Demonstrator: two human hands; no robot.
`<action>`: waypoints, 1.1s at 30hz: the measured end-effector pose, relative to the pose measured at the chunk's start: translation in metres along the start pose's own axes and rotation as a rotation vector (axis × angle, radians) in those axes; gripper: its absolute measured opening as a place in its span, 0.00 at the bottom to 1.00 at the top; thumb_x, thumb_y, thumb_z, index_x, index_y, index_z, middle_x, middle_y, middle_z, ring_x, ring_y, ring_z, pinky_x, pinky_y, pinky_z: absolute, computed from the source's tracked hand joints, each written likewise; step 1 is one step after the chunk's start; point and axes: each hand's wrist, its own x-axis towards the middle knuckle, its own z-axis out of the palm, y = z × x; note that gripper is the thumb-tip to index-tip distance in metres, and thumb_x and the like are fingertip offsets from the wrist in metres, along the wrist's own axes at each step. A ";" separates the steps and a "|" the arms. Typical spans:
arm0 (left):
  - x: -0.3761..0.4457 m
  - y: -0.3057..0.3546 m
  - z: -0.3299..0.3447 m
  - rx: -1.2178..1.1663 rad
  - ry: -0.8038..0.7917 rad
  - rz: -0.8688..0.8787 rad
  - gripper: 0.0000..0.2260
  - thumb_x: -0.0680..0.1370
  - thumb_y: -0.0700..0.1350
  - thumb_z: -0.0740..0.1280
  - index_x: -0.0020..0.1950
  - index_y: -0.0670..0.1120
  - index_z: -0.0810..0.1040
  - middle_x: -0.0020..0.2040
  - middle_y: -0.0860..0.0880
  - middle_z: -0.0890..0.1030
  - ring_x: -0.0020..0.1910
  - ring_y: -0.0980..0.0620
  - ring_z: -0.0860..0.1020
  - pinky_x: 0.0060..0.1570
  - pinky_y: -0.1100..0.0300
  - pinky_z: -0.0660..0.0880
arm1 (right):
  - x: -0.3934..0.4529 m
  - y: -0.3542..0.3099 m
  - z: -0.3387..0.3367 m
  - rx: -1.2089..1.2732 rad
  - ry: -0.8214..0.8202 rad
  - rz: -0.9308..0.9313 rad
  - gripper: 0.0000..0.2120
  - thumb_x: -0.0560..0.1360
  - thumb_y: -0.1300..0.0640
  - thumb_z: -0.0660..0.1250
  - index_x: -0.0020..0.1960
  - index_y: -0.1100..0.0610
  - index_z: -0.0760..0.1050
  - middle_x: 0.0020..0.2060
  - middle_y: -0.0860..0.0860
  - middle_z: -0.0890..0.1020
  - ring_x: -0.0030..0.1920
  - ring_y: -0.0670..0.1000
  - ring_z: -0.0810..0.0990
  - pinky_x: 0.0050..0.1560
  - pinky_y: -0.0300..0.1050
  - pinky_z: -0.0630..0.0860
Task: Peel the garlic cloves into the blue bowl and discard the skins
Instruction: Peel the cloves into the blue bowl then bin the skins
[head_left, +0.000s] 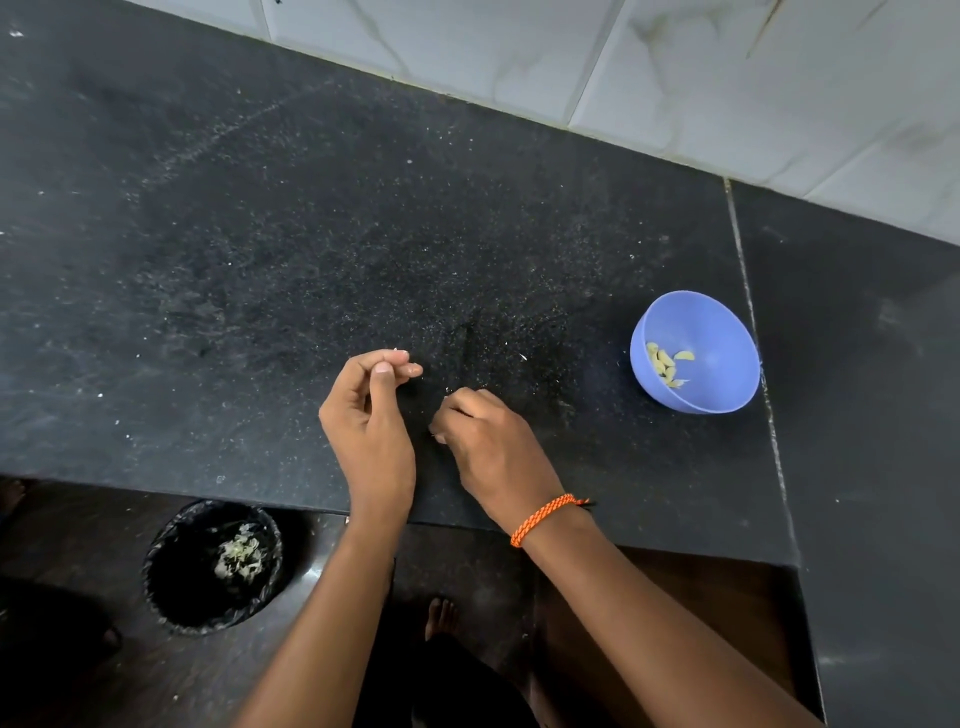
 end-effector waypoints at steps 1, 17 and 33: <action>-0.001 0.000 0.000 -0.004 0.000 -0.003 0.12 0.86 0.35 0.62 0.53 0.40 0.85 0.47 0.45 0.86 0.51 0.40 0.85 0.62 0.35 0.80 | 0.000 -0.001 -0.001 -0.027 -0.009 -0.005 0.08 0.77 0.70 0.72 0.51 0.59 0.83 0.48 0.52 0.80 0.50 0.54 0.78 0.41 0.54 0.81; -0.015 0.001 -0.023 -0.173 0.018 -0.081 0.11 0.86 0.34 0.63 0.55 0.38 0.85 0.53 0.41 0.88 0.60 0.41 0.85 0.69 0.40 0.78 | -0.004 -0.041 0.018 0.279 0.244 0.406 0.08 0.75 0.67 0.74 0.50 0.56 0.87 0.44 0.48 0.86 0.42 0.45 0.84 0.47 0.43 0.83; -0.041 -0.012 -0.152 -0.596 0.554 -0.116 0.12 0.84 0.40 0.60 0.58 0.35 0.81 0.54 0.31 0.84 0.58 0.32 0.84 0.61 0.46 0.81 | -0.020 -0.188 0.075 1.518 -0.200 0.632 0.05 0.75 0.71 0.73 0.50 0.67 0.85 0.40 0.60 0.86 0.43 0.53 0.85 0.51 0.45 0.84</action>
